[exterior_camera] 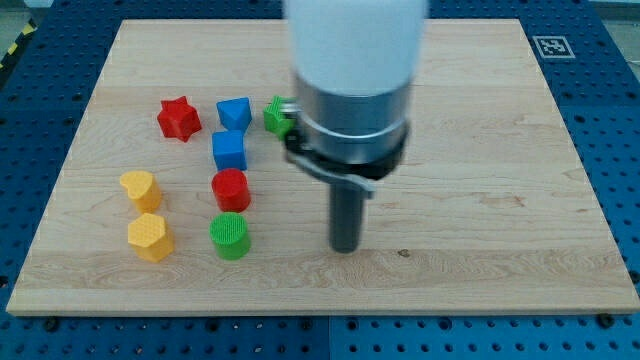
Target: Move the yellow hexagon to the bottom right of the yellow heart
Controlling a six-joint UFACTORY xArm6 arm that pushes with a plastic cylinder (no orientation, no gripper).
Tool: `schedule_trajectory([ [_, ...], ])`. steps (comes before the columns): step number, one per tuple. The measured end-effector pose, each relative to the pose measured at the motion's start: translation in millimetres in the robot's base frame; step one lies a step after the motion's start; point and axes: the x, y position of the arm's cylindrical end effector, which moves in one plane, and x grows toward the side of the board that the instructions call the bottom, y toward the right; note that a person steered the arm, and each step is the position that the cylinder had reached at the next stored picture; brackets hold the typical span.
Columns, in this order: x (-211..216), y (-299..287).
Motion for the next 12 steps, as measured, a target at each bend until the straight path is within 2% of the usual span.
schedule_trajectory([
  [1,-7.1,9.5],
  [2,-47.3,28.0],
  [3,-68.9,79.5],
  [5,-67.7,92.3],
  [6,-46.3,81.0],
  [8,35.9,29.4],
  [10,38.5,14.6],
  [12,57.4,-74.1],
])
